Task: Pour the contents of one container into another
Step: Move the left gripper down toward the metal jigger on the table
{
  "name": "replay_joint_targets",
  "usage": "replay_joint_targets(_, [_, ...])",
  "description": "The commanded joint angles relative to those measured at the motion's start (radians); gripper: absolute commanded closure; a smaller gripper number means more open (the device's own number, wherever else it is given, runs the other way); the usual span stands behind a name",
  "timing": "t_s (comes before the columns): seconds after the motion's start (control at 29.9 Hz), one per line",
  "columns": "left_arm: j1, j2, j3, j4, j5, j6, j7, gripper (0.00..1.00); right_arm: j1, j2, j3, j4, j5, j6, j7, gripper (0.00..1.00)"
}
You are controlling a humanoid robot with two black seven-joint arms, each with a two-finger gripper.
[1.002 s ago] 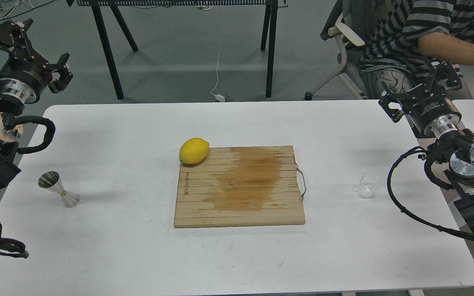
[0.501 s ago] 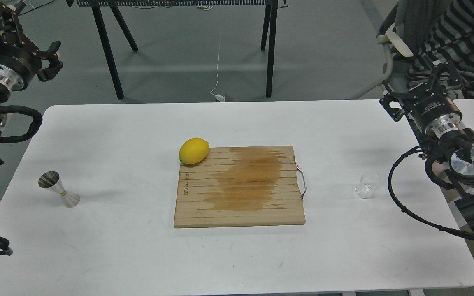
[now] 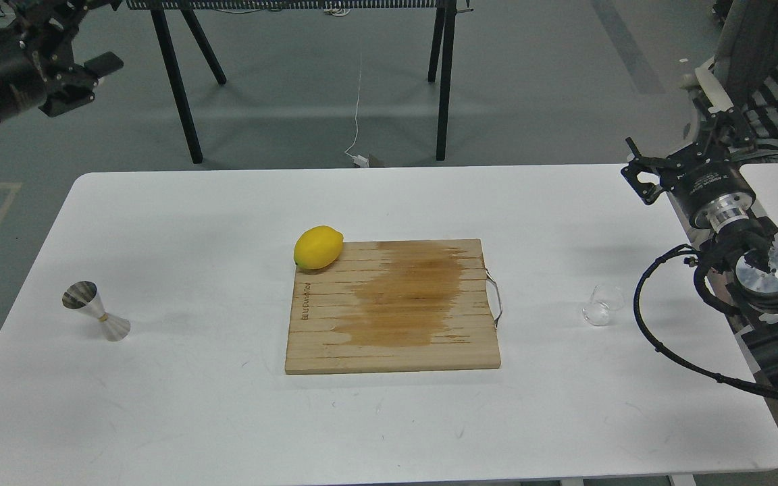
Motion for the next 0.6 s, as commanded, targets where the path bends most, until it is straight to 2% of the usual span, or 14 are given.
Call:
replay_joint_targets(0.0, [0.064, 0.131, 0.028, -0.188, 0.129, 0.083, -0.009, 0.00, 0.002, 0.002, 0.000, 0.003, 0.000, 0.005, -0.002, 0.01])
replay_joint_targets(0.1, [0.145, 0.234, 0.032, -0.314, 0.141, 0.158, -0.012, 0.00, 0.000, 0.002, 0.000, 0.006, 0.000, 0.011, -0.002, 0.01])
replay_joint_targets(0.2, [0.200, 0.303, 0.038, -0.386, 0.155, 0.219, -0.012, 0.00, 0.002, 0.002, 0.008, 0.006, 0.000, 0.058, 0.001, 0.01])
replay_joint_targets(0.37, [0.219, 0.391, 0.126, -0.435, 0.286, 0.256, -0.010, 0.00, 0.002, 0.002, 0.017, 0.010, 0.000, 0.077, 0.001, 0.01])
replay_joint_targets(0.57, [0.219, 0.437, 0.272, -0.440, 0.685, 0.399, -0.010, 0.00, 0.006, 0.002, 0.020, 0.011, 0.000, 0.077, 0.001, 0.01])
